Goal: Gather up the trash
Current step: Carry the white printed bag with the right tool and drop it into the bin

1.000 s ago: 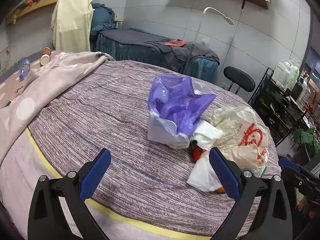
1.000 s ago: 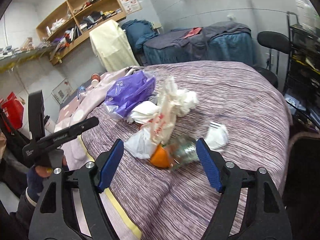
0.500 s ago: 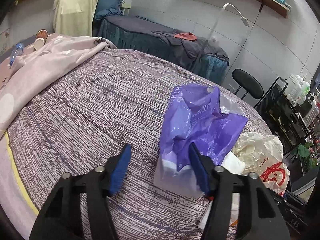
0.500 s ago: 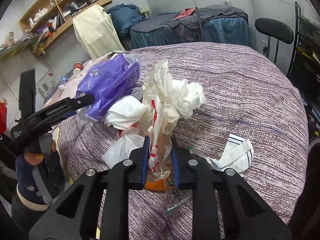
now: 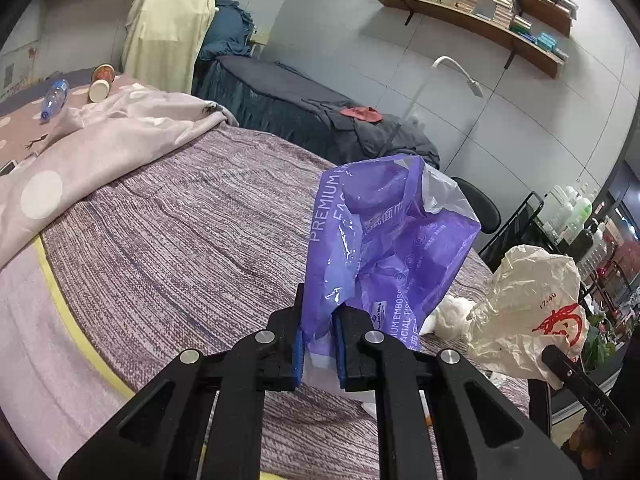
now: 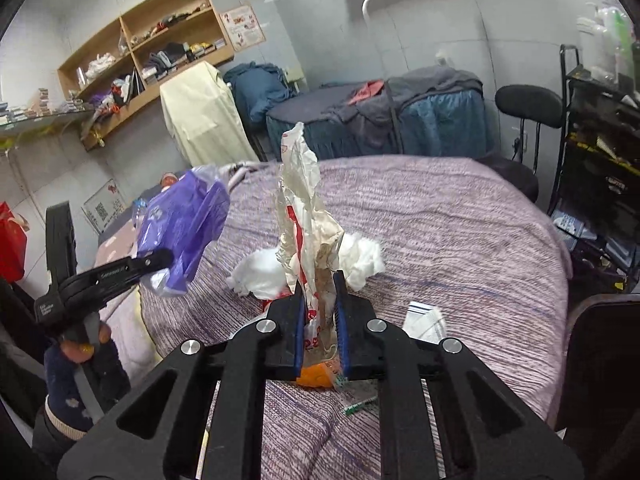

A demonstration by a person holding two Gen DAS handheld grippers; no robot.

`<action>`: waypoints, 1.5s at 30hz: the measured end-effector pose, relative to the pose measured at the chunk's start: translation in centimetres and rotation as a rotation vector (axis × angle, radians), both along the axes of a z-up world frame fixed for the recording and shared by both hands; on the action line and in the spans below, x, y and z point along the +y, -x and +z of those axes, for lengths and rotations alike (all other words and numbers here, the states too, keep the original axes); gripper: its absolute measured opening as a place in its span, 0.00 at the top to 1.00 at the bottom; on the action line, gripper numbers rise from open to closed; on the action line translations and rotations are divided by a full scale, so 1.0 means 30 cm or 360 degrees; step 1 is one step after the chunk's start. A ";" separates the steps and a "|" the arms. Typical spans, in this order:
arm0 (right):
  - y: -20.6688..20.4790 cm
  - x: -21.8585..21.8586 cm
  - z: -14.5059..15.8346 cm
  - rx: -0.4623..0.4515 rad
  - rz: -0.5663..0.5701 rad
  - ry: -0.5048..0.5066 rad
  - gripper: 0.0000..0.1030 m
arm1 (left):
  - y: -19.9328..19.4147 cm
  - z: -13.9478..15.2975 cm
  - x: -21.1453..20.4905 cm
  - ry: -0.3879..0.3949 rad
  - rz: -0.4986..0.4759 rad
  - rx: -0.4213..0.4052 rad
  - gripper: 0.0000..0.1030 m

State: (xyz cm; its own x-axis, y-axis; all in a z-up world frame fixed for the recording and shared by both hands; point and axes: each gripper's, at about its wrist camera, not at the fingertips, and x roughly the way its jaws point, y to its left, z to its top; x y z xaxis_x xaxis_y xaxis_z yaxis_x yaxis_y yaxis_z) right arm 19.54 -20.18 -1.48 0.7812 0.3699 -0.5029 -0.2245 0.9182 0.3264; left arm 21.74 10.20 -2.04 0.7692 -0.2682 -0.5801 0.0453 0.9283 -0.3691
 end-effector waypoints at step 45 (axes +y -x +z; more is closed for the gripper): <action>0.490 -0.756 -0.406 0.0362 -0.0855 -0.0065 0.45 | 0.411 0.017 -0.819 -0.0126 -0.0785 -0.0146 0.89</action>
State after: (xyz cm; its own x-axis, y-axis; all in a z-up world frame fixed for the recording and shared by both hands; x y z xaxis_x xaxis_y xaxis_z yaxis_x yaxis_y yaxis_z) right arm 4.82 -42.86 -13.67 0.7385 -0.0258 -0.6738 0.3493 0.8693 0.3496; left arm 9.41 -14.38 -1.54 0.6109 -0.5702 -0.5493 0.5143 0.8133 -0.2723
